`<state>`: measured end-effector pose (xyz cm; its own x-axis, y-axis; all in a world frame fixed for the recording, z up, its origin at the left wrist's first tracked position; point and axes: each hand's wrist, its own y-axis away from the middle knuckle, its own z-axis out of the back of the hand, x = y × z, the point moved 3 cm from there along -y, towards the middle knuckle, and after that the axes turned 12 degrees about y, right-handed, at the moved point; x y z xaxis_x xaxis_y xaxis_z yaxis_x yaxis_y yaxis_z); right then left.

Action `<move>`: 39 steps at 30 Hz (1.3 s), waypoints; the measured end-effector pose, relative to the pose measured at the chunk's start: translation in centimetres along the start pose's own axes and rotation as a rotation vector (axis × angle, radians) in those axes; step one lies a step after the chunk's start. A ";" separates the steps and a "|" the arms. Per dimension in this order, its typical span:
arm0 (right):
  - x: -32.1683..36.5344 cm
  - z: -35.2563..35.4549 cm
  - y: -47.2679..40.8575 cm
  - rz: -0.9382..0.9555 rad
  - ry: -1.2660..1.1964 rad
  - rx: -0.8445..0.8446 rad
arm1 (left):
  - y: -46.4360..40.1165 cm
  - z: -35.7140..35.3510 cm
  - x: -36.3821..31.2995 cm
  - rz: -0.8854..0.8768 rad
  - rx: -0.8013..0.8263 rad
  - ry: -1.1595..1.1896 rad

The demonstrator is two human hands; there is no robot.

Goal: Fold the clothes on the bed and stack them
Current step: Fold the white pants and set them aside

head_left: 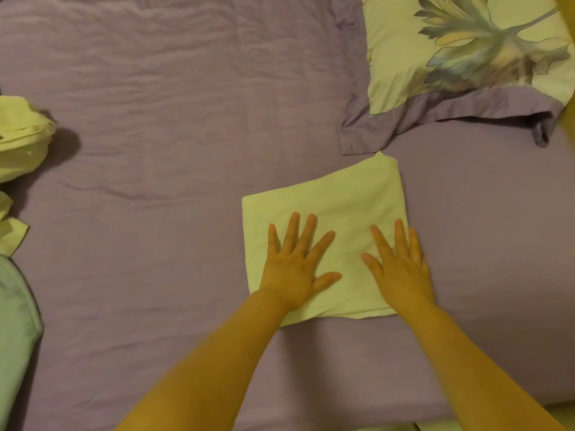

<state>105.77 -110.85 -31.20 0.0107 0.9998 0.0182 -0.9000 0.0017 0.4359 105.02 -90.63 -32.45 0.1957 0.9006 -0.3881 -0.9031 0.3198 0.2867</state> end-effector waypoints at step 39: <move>12.6 13.2 -19.8 0.297 0.161 0.013 | -13.1 15.9 13.1 0.407 0.160 0.158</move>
<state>129.47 -98.57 -27.75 -0.3214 0.9469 0.0045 -0.8475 -0.2897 0.4447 125.46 -78.30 -27.40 -0.2341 0.9102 -0.3415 -0.8215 0.0026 0.5701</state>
